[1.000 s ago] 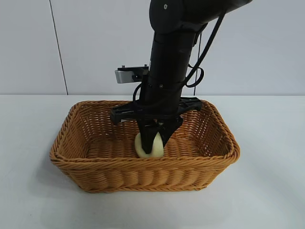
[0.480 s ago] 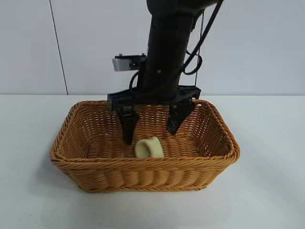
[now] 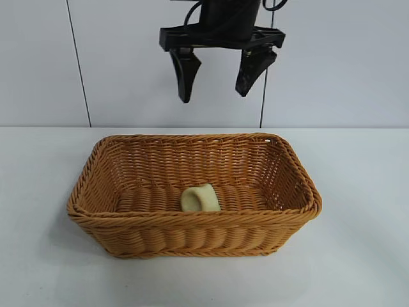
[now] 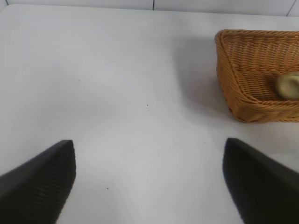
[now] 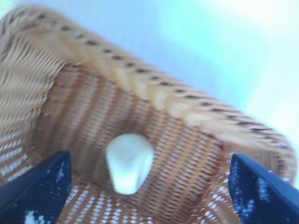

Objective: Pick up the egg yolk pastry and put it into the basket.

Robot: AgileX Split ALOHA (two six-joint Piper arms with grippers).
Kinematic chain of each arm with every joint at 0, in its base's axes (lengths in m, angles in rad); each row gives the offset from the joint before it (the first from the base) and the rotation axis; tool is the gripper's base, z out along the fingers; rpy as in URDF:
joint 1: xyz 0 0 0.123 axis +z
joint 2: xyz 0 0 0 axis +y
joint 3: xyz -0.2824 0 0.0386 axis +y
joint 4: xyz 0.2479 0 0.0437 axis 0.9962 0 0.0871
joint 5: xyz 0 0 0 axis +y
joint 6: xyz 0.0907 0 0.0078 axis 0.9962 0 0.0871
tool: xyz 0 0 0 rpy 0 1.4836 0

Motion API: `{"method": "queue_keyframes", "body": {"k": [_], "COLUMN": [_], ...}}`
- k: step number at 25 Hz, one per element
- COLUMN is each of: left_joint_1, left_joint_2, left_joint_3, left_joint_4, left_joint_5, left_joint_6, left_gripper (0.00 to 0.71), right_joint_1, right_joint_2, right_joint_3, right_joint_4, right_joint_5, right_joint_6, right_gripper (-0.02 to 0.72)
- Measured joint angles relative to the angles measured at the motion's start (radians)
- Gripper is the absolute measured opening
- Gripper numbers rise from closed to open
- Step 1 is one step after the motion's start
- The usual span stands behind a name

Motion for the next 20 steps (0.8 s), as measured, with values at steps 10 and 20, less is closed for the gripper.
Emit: {"method": "queue_keyframes", "body": {"k": [10,20], "left_joint_1": [0.000,0.000], "left_joint_2": [0.000,0.000], "left_joint_3": [0.000,0.000], "left_joint_4": [0.000,0.000], "left_joint_5": [0.000,0.000], "left_joint_6": [0.001,0.001], "left_gripper": [0.662,0.662], "right_joint_1": [-0.304,-0.481], "right_joint_2": [0.000,0.000], "right_joint_3": [0.000,0.000], "right_joint_4": [-0.016,-0.023], "right_joint_5": [0.001,0.001], "right_joint_6": [0.000,-0.005], "right_gripper": [0.632,0.629]}}
